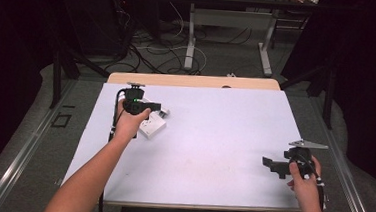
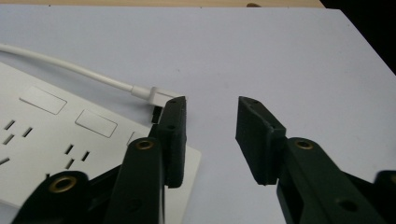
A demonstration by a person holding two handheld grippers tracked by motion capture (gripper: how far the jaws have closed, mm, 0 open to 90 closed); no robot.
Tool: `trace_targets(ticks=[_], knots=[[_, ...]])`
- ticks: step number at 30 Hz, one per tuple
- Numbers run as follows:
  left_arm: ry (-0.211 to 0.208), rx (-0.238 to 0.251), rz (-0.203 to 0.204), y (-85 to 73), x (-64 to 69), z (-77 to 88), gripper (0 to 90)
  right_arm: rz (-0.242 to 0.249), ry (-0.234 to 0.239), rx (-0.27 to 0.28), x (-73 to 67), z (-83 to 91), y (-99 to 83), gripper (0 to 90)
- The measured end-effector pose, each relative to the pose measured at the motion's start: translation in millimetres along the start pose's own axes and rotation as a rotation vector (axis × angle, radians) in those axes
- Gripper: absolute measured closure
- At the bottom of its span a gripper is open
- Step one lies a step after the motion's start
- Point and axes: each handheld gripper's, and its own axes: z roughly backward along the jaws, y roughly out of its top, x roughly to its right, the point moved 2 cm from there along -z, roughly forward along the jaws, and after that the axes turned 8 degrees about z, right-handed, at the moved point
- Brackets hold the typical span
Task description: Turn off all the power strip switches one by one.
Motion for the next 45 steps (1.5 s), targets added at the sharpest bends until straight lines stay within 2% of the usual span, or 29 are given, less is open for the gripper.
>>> trace_targets(ticks=[3, 5, 9, 12, 16, 18, 21, 26, 29, 33, 36, 38, 39, 42, 45], knots=[[-0.011, 0.022, -0.008, -1.0, 1.8, 5.6, 55.7, 0.003, 0.0, 0.0, -0.4, 0.4, 0.2, 3.3], [-0.018, 0.022, -0.025, -1.7, 3.1, 10.7, 53.9, 0.001, -0.001, 0.002, -0.7, 0.5, 0.5, 3.3], [-0.012, 0.065, -0.061, -4.5, 6.6, 18.3, 43.7, -0.002, 0.002, 0.002, -1.5, 0.6, 0.7, 3.3], [-0.019, 0.065, -0.083, -7.7, 7.8, 25.4, 38.4, 0.006, 0.001, 0.006, -1.8, 0.8, 0.9, 3.3], [-0.012, 0.082, -0.122, -16.0, 8.4, 33.4, 34.8, 0.007, 0.004, 0.006, -2.2, 1.2, 0.9, 3.3], [0.007, 0.096, -0.159, -21.2, 7.6, 37.9, 31.7, 0.005, 0.004, 0.007, -2.6, 1.3, 1.0, 3.3], [-0.003, 0.099, -0.174, -30.2, 6.1, 45.7, 30.1, 0.004, 0.004, 0.009, -3.0, 1.4, 1.2, 3.3], [0.0, 0.118, -0.168, -44.9, 0.5, 60.0, 30.0, 0.007, 0.005, 0.005, -3.8, 0.5, 0.8, 3.3], [0.005, 0.121, -0.15, -54.5, -4.6, 67.2, 28.8, 0.005, 0.008, 0.004, -5.4, 0.3, 1.1, 3.3], [0.012, 0.124, -0.132, -66.7, -12.6, 72.2, 18.4, 0.009, 0.008, 0.005, -5.5, 0.1, 1.0, 3.3], [0.021, 0.134, -0.137, -76.7, -17.2, 74.4, 13.9, 0.006, 0.007, 0.001, -6.5, -0.7, 0.5, 3.3], [0.025, 0.123, -0.144, -82.7, -21.7, 76.0, 5.5, 0.017, 0.006, 0.0, -6.8, -1.3, 0.3, 3.3], [0.033, 0.136, -0.136, -86.0, -23.6, 75.4, 2.0, 0.019, 0.005, -0.003, -7.3, -1.6, 0.3, 3.3], [0.051, 0.147, -0.102, -95.5, -32.1, 75.3, 0.3, 0.02, 0.006, -0.004, -9.0, -2.2, 0.3, 3.3], [0.04, 0.149, -0.058, -104.2, -41.0, 74.1, 0.3, 0.021, 0.005, -0.006, -9.6, -2.5, 0.1, 3.3]])
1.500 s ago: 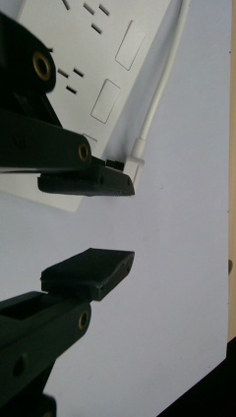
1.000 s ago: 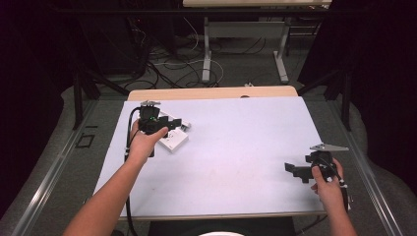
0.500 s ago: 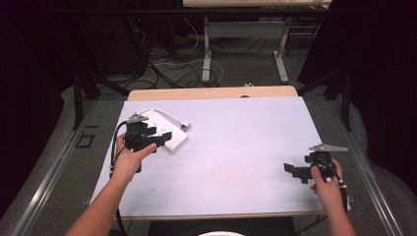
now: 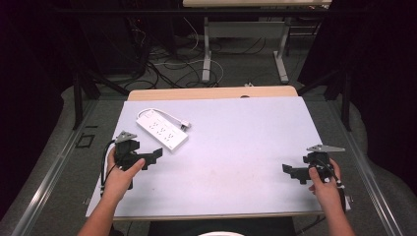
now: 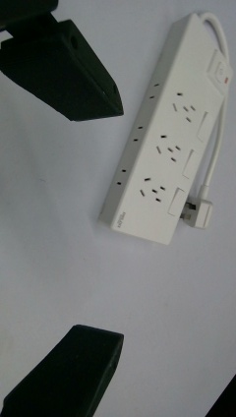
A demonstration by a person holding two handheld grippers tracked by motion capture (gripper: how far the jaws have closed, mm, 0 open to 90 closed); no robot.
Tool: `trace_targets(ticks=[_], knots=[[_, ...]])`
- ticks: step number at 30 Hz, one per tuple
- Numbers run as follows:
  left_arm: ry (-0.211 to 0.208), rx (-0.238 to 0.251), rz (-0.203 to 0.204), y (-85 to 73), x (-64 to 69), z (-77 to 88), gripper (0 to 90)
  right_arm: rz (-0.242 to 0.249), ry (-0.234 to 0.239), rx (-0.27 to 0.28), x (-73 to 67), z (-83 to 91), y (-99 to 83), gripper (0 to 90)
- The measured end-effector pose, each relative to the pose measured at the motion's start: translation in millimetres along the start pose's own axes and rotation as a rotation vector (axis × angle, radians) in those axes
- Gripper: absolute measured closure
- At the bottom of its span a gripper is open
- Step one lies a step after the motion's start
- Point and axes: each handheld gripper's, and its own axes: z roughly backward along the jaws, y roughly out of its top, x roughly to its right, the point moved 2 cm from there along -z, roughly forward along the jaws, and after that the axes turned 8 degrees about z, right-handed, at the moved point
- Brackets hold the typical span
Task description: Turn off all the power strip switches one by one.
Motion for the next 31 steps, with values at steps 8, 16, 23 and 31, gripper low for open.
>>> trace_targets(ticks=[8, 16, 23, 31], knots=[[0.049, -0.053, -0.001, -19.5, -20.1, -2.1, 0.4, 0.004, -0.006, -0.005, -0.1, -0.8, -1.3, 3.3], [0.083, -0.114, -0.019, -35.5, -27.8, -6.3, 0.9, 0.02, -0.011, -0.013, -1.1, -3.0, -2.9, 3.3], [0.095, -0.14, -0.024, -40.9, -31.1, -11.5, 2.1, 0.019, -0.016, -0.028, -0.9, -5.8, -5.0, 3.3], [0.092, -0.135, -0.016, -41.4, -32.7, -12.3, 2.6, 0.015, -0.016, -0.027, -0.1, -7.3, -6.3, 3.3]])
